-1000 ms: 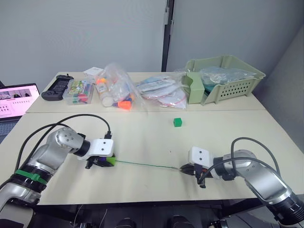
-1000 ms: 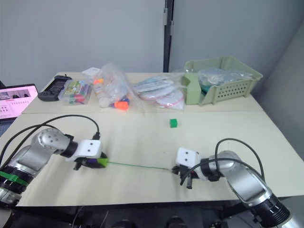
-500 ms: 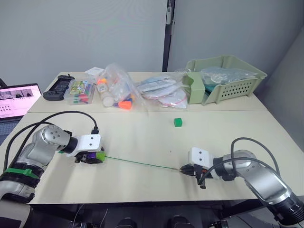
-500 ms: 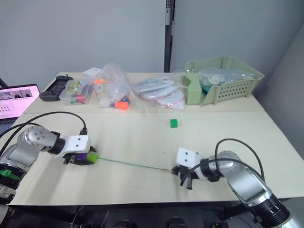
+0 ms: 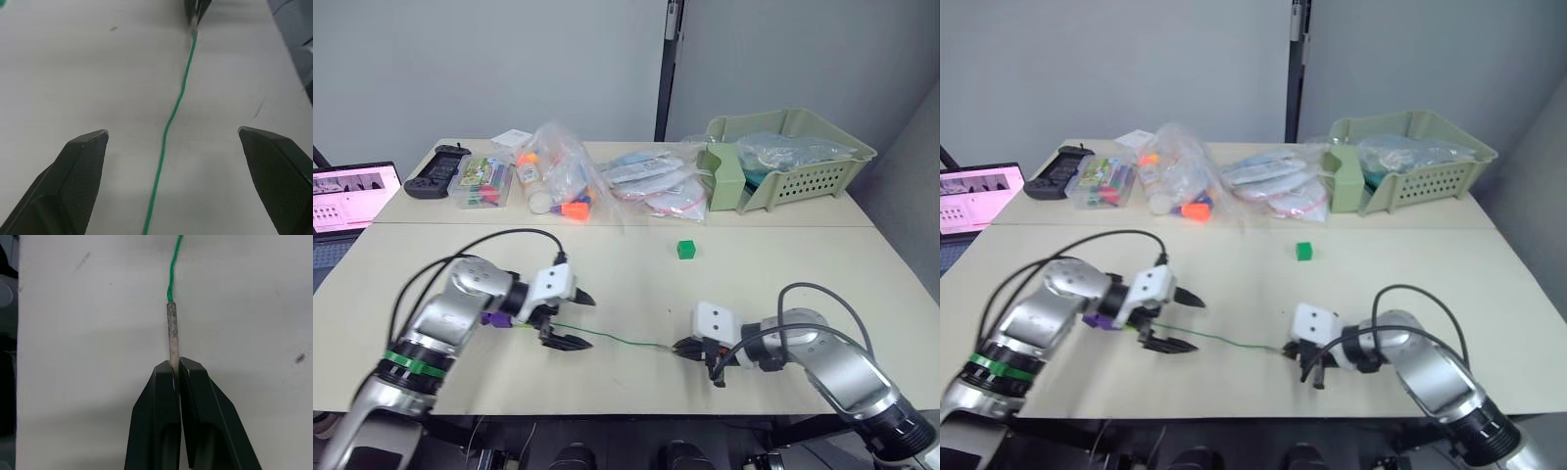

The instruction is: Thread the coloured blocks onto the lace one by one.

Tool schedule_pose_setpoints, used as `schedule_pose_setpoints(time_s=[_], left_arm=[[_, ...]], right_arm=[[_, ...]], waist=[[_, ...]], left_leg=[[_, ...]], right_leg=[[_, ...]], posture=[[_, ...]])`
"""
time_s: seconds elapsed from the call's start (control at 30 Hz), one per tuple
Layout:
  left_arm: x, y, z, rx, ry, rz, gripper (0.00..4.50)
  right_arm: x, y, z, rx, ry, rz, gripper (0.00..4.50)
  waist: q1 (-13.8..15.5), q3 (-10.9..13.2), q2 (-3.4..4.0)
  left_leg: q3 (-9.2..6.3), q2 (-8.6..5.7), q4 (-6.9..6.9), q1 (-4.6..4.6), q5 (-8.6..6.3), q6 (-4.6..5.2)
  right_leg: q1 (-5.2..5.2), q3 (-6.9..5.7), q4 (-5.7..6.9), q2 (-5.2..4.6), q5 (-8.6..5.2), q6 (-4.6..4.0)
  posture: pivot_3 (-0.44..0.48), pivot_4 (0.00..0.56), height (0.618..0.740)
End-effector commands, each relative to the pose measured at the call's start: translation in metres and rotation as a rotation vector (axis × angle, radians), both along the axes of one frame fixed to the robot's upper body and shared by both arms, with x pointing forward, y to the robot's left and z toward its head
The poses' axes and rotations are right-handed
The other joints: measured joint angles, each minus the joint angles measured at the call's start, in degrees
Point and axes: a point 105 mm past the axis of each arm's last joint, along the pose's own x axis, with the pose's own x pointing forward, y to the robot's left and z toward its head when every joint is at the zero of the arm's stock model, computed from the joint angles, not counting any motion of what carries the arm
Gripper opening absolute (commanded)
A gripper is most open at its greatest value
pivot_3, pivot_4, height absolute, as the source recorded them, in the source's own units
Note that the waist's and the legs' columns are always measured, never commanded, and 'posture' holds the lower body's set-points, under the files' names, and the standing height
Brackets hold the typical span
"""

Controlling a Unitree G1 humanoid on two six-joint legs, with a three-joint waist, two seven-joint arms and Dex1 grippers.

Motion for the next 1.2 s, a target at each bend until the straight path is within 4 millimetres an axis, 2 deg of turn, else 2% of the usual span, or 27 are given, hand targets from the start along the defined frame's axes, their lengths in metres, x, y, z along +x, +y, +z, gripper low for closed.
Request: schedule_pose_setpoints(time_s=[0.03, 0.2, 0.33, 0.43, 0.6, 0.8, 1.2], left_arm=[[0.003, -0.029, -0.003, 0.018, -0.097, -0.042, 4.49], [0.001, -0.065, -0.012, 0.048, -0.118, -0.065, 4.49], [0.000, -0.074, -0.008, 0.062, -0.106, -0.054, 4.49], [-0.003, -0.079, -0.005, 0.077, -0.091, -0.054, 3.68], [-0.005, -0.087, 0.000, 0.066, -0.090, -0.065, 1.98], [-0.006, -0.088, -0.003, 0.069, -0.080, -0.067, 0.02], [-0.005, -0.086, -0.004, 0.062, -0.070, -0.065, 0.02]], right_arm=[[0.003, 0.006, 0.012, -0.010, -0.050, 0.013, 0.00], [0.005, 0.003, 0.010, -0.043, -0.032, -0.016, 0.00], [0.006, 0.000, 0.009, -0.061, -0.025, -0.043, 0.00], [0.007, -0.001, 0.009, -0.064, -0.020, -0.050, 0.00], [0.007, 0.000, 0.010, -0.061, -0.017, -0.055, 0.00], [0.007, 0.002, 0.011, -0.055, -0.018, -0.058, 0.00], [0.008, 0.002, 0.014, -0.047, -0.024, -0.063, 0.00]], waist=[[0.1, 0.0, -0.01], [0.4, 0.0, -0.03], [0.1, 0.0, -0.03], [0.0, 0.0, -0.03], [0.2, 0.0, -0.03], [0.2, 0.0, -0.03], [0.2, 0.0, -0.03]], left_leg=[[0.00, -0.01, 0.08, -0.01, 0.00, 0.00], [-0.04, -0.05, 0.25, -0.09, 0.00, 0.00], [-0.06, -0.04, 0.23, -0.09, 0.00, 0.00], [-0.07, -0.02, 0.22, -0.09, 0.00, 0.00], [-0.07, -0.04, 0.25, -0.08, 0.00, 0.00], [-0.06, -0.04, 0.26, -0.08, 0.00, 0.00], [-0.07, -0.05, 0.27, -0.08, 0.00, 0.00]], right_leg=[[0.02, 0.00, 0.01, 0.00, 0.00, 0.00], [0.05, -0.02, 0.03, 0.00, 0.00, 0.00], [0.02, -0.02, 0.08, 0.02, 0.00, 0.00], [0.00, -0.02, 0.10, 0.06, 0.00, 0.00], [0.03, -0.02, 0.08, 0.03, 0.00, 0.00], [0.03, -0.01, 0.08, 0.03, 0.00, 0.00], [0.04, -0.01, 0.09, 0.02, 0.00, 0.00]], posture=[[0.000, 0.150, 0.740], [0.000, 0.150, 0.740], [0.000, 0.150, 0.740], [0.000, 0.150, 0.740], [0.000, 0.150, 0.740], [0.000, 0.150, 0.740], [0.000, 0.150, 0.740]])
